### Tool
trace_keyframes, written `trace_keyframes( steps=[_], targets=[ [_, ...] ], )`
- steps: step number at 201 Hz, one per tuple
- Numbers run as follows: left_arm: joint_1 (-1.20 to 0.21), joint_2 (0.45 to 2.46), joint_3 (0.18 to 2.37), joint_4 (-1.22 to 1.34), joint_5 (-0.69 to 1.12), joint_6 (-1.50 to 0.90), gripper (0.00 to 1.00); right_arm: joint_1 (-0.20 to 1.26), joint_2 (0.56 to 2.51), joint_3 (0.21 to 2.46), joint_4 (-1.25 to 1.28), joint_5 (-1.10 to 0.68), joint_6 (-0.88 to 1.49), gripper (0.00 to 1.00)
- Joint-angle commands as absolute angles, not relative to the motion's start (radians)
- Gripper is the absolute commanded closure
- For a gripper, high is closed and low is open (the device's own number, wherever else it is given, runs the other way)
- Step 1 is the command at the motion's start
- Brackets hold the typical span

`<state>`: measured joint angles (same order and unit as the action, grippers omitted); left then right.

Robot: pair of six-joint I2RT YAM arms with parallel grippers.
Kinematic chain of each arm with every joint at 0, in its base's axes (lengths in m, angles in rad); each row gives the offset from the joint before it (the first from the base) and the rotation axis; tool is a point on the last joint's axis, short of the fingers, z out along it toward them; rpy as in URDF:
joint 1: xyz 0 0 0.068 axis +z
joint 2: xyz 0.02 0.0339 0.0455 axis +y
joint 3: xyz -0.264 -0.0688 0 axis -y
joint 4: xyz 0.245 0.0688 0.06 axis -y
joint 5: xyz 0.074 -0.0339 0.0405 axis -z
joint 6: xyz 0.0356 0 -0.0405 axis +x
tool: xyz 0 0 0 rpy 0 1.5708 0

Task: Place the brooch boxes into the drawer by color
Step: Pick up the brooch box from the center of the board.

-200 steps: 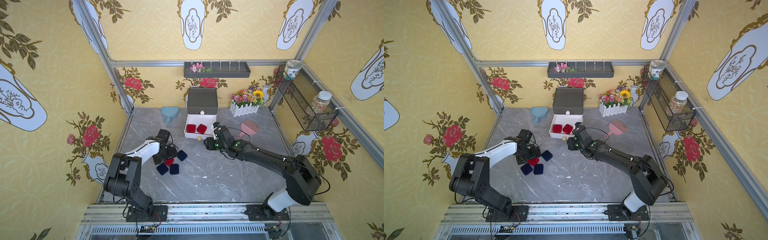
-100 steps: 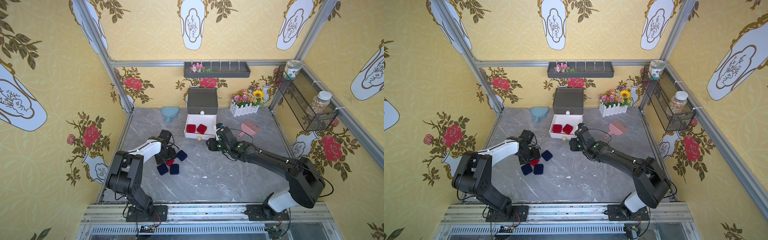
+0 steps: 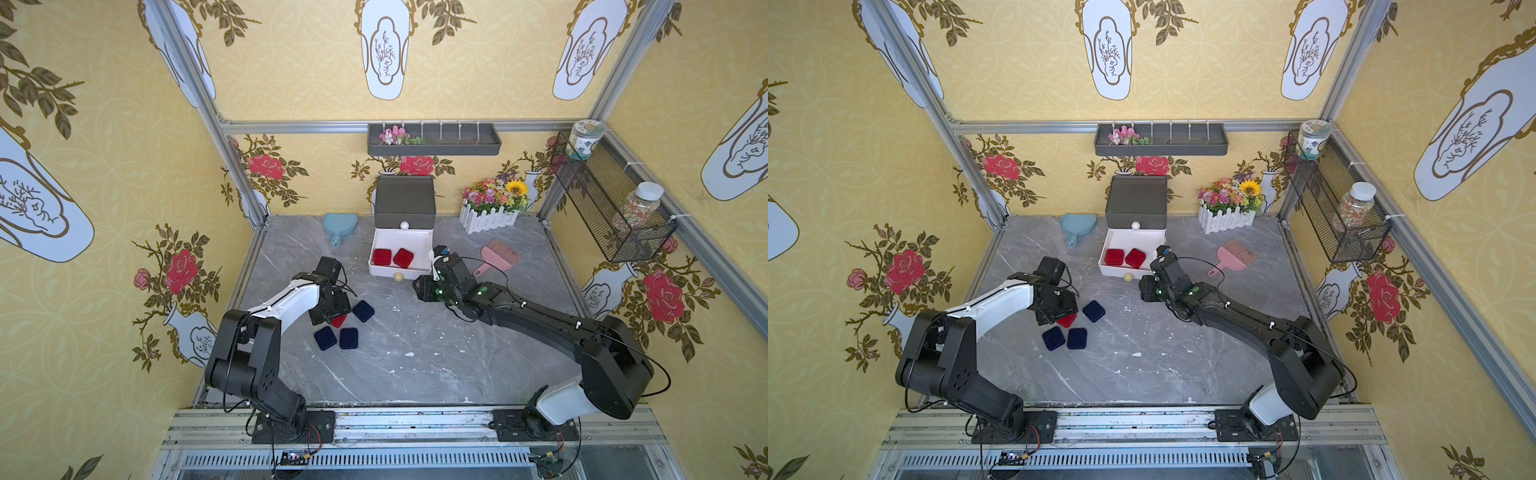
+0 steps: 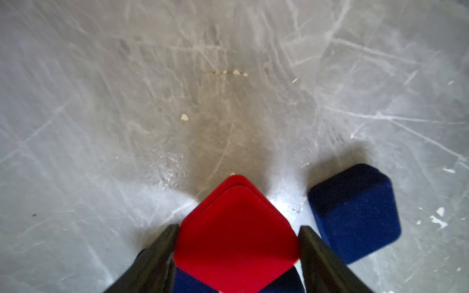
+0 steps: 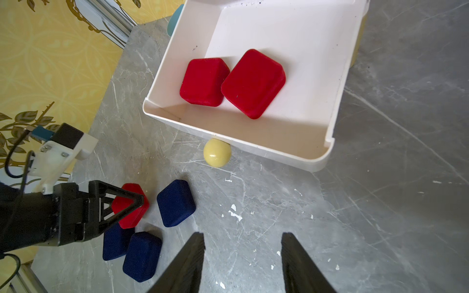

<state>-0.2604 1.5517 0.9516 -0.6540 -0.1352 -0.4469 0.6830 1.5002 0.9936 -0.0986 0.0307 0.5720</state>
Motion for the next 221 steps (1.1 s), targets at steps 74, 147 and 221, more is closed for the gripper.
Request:
trace_keyframes(
  steps=[74,147,221],
  targets=[
    [-0.278,1.36,1.068,-0.633,0.071,-0.503,0.26,0.747,1.422,0.917,0.158,-0.077,0.562,0.4],
    [-0.318,1.297,1.106,-0.615,0.145,-0.535,0.26,0.862,1.569,1.003,0.35,-0.203,0.592,0.38],
    [-0.334,1.274,1.083,-0.572,0.197,-0.557,0.25,0.913,1.697,1.094,0.417,-0.181,0.609,0.41]
  ],
)
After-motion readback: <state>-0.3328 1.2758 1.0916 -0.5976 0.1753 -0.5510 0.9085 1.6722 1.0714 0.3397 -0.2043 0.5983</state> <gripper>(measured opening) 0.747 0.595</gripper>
